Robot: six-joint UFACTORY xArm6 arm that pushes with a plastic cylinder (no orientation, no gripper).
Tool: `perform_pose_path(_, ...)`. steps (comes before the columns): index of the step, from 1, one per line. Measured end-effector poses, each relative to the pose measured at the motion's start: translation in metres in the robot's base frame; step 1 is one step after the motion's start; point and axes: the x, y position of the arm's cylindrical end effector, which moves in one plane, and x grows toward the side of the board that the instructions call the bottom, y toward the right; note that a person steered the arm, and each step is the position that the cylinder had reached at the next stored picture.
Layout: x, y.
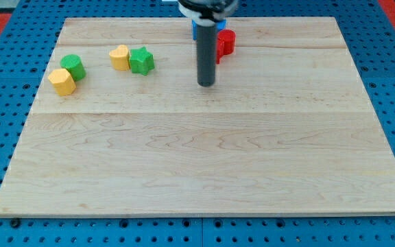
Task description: Push the green circle to the left side of the green star
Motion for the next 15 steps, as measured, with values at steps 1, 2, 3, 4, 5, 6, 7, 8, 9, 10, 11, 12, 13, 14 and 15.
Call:
perform_pose_path(1, 0.037, -0.020)
perform_pose_path(2, 0.063, -0.087)
perform_pose_path(3, 0.084, -0.158)
perform_pose_path(4, 0.086, -0.236)
perform_pose_path(5, 0.079, -0.318)
perform_pose_path(6, 0.076, -0.325)
perform_pose_path(7, 0.070, -0.326)
perform_pose_path(8, 0.048, -0.325)
perform_pose_path(9, -0.026, -0.325)
perform_pose_path(10, -0.073, -0.325)
perform_pose_path(11, -0.075, -0.313)
perform_pose_path(12, -0.071, -0.293)
perform_pose_path(13, -0.051, -0.290)
perform_pose_path(14, -0.045, -0.287)
perform_pose_path(15, -0.049, -0.269)
